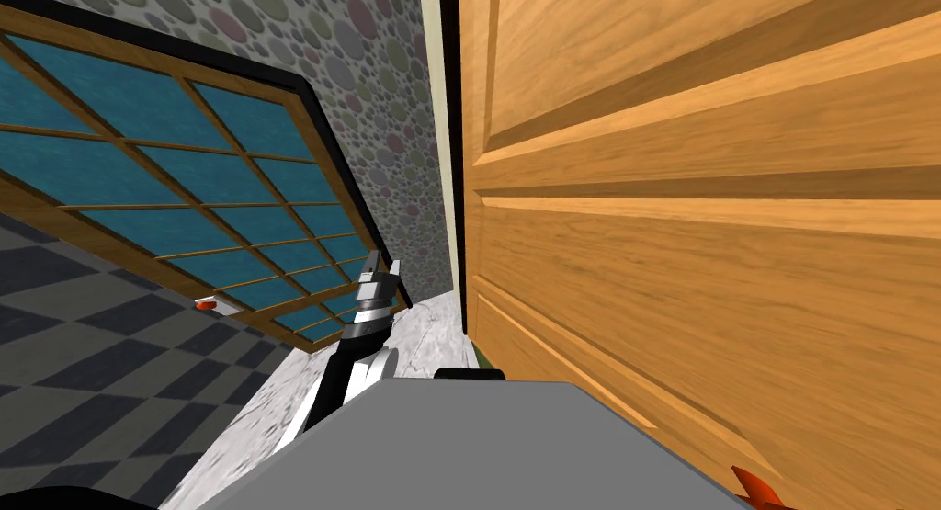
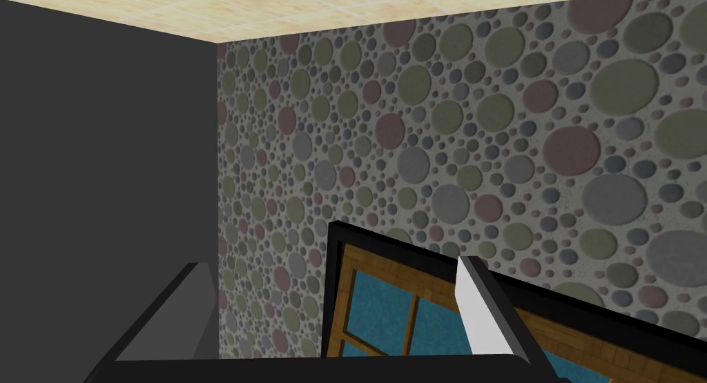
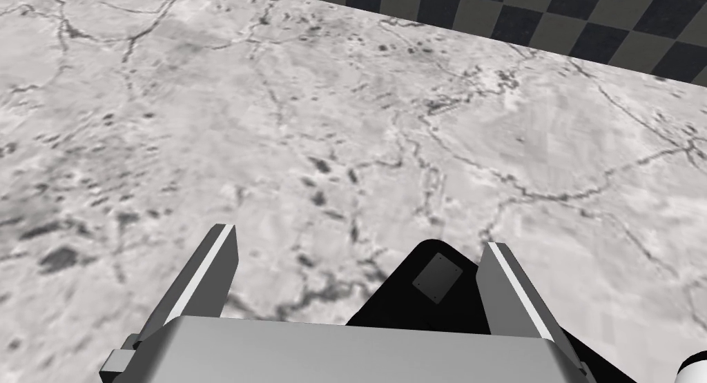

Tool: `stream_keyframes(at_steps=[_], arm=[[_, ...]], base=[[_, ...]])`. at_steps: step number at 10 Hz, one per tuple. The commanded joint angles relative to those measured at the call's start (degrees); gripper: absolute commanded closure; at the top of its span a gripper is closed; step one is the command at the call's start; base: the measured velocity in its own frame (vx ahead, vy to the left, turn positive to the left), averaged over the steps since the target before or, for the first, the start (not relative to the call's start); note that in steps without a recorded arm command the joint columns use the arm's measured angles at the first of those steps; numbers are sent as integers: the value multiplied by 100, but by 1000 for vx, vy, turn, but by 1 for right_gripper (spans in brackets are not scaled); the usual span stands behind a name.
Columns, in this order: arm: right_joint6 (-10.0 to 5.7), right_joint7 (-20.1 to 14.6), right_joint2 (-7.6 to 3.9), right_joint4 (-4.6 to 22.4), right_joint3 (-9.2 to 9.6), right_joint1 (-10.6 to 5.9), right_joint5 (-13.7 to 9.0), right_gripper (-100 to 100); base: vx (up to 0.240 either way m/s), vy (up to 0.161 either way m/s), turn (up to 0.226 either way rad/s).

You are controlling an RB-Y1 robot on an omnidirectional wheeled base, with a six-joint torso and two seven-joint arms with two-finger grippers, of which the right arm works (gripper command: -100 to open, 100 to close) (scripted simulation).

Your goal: Push the door open

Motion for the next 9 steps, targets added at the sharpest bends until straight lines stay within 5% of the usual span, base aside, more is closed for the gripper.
stream_keyframes(at_steps=[1, 9], arm=[[-1, -4, 1, -6, 2, 6, 1, -100], [96, -63, -51, -79, 60, 2, -97, -100]], base=[[-27, 19, 89], [14, -7, -33]])
